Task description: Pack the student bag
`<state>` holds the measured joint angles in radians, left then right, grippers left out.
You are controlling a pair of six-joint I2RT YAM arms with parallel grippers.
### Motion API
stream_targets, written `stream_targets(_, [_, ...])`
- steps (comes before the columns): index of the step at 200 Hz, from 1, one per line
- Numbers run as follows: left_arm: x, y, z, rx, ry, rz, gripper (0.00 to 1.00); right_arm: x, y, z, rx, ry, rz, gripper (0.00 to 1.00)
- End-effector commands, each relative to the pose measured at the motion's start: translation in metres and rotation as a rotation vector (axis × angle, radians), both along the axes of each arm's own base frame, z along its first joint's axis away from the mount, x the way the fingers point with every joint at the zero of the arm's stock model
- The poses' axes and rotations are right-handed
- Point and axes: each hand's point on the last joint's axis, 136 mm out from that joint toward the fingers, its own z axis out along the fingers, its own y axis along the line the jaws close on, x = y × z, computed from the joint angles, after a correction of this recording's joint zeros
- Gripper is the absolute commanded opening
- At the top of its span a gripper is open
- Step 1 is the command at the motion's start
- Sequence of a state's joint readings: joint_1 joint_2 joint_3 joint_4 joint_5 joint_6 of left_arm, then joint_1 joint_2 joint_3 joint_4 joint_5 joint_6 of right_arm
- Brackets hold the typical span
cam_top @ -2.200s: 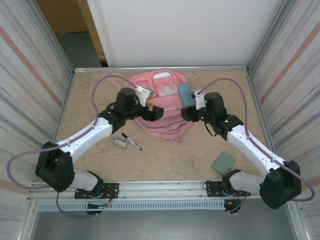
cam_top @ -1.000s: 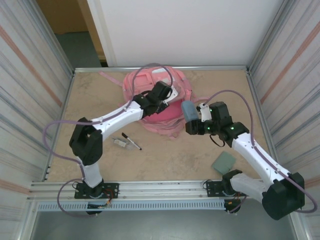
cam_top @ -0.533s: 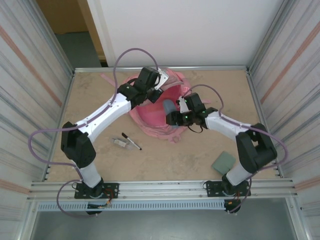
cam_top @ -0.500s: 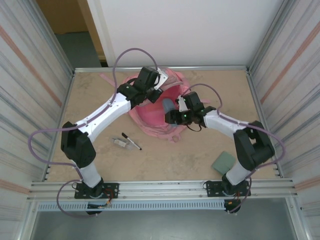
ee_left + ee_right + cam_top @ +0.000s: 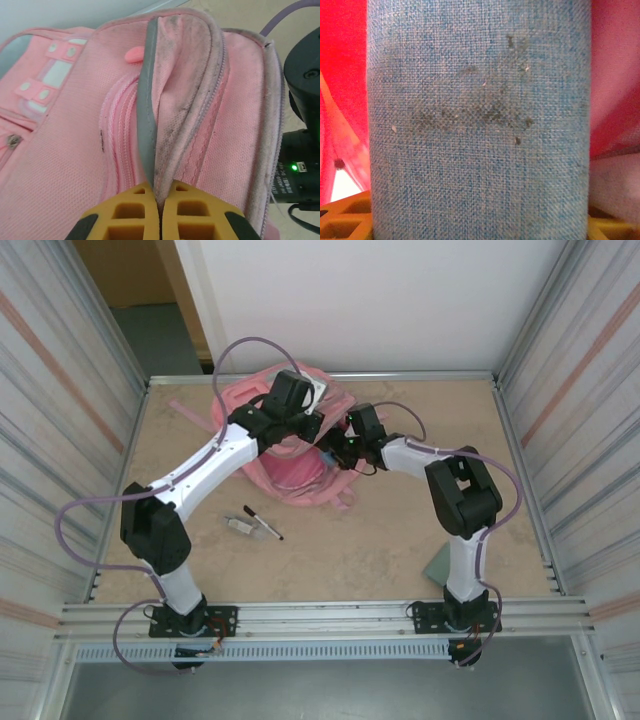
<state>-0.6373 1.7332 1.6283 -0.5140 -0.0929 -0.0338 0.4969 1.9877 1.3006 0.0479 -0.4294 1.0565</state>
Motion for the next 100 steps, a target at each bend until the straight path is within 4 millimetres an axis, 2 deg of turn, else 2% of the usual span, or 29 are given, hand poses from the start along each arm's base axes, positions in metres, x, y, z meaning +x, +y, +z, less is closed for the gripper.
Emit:
stream_targets(1, [-0.012,-0.032,0.075,-0.259,-0.133,-0.084,0.0,0.01,0.006,0.026,0.064,-0.011,-0.026,0.54])
stream_targets(37, [0.001,-0.024,0.056,-0.239,-0.113,-0.058,0.0,-0.022,-0.007,0.034,-0.027,-0.012,0.056,0.51])
stream_targets(55, [0.003,-0.022,0.052,-0.241,-0.094,-0.06,0.0,-0.029,-0.008,0.045,-0.041,-0.038,0.089,0.51])
stream_targets(72, [-0.001,-0.027,0.055,-0.277,-0.09,-0.085,0.0,-0.029,0.003,0.05,0.01,-0.04,0.106,0.51])
stream_targets(100, [-0.005,-0.034,0.059,-0.346,-0.073,-0.111,0.0,-0.016,0.023,0.04,0.049,-0.013,0.056,0.52])
